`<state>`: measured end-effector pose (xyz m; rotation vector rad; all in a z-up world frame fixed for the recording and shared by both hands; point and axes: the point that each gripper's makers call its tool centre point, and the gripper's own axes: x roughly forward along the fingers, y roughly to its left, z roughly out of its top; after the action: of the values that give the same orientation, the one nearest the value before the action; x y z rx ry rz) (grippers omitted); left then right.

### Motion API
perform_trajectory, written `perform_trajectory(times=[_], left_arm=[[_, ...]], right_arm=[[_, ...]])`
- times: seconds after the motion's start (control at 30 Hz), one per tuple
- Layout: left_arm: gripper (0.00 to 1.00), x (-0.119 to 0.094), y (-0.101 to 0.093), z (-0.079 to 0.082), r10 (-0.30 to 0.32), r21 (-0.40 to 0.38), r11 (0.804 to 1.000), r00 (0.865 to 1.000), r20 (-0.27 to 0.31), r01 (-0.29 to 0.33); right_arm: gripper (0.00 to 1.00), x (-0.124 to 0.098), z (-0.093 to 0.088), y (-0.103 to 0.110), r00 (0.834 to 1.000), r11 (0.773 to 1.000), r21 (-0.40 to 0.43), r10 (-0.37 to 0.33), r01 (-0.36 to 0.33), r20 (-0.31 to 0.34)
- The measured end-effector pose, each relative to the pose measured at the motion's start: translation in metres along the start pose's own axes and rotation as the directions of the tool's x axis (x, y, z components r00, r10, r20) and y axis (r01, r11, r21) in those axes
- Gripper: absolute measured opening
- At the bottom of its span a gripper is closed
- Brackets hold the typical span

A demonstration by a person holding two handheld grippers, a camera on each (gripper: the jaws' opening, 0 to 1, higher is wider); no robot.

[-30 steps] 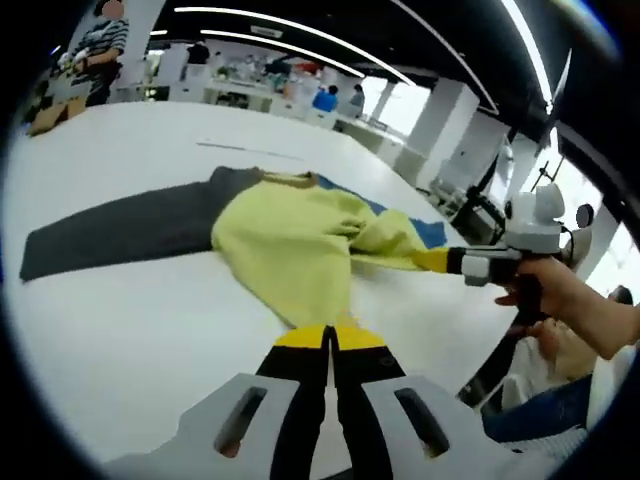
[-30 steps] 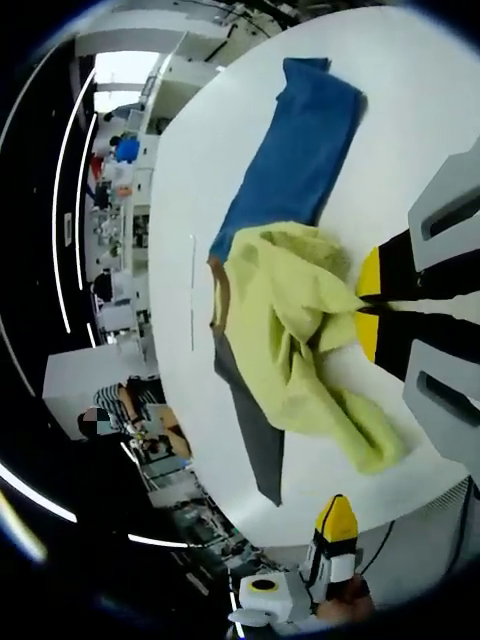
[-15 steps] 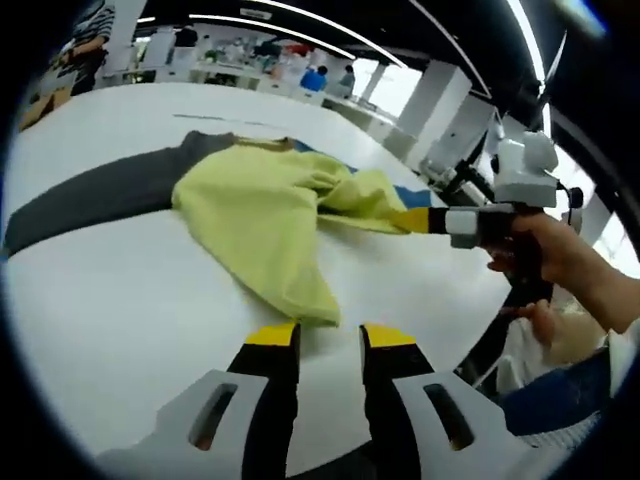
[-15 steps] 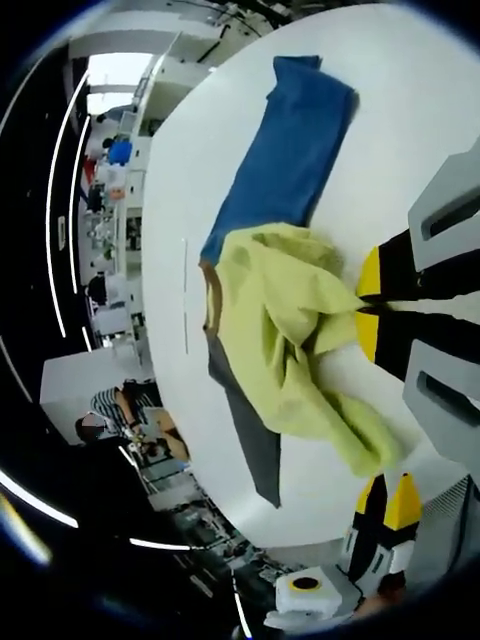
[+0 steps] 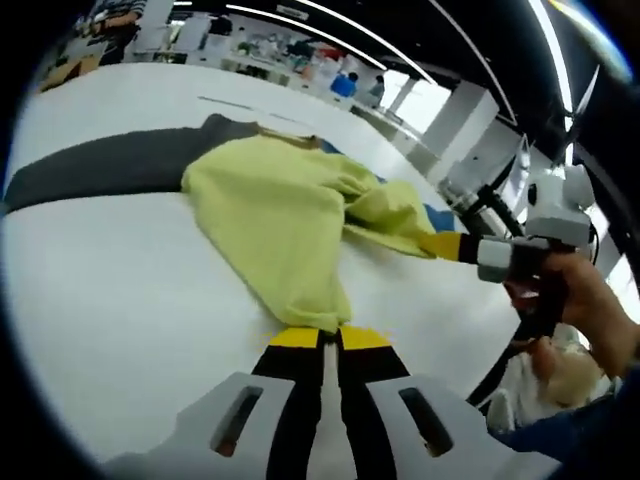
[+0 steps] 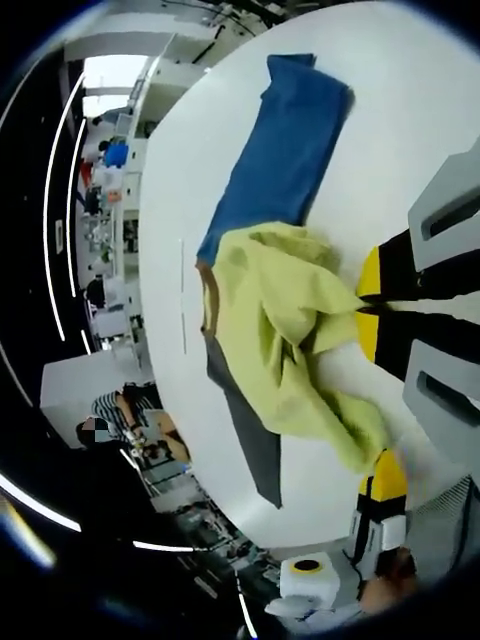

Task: Fold the garment on the visible template until the final outline fits inside the template.

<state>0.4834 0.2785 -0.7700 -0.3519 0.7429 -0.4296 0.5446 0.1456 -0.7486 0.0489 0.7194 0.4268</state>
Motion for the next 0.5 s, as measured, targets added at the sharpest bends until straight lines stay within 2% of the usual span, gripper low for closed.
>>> perform_trajectory(times=[0.1, 0.5], left_arm=[[0.00, -0.008, 0.005, 0.009, 0.007, -0.043, 0.999, 0.999, 0.031, -0.006], [0.00, -0.052, 0.016, 0.037, 0.013, -0.024, 1.000, 0.999, 0.044, -0.012]], right_arm=[[0.00, -0.003, 0.001, 0.003, 1.000, 1.000, -0.005, 0.017, -0.017, 0.002], [0.00, -0.034, 0.013, 0.006, 0.996, 0.996, -0.023, 0.090, -0.090, 0.014]])
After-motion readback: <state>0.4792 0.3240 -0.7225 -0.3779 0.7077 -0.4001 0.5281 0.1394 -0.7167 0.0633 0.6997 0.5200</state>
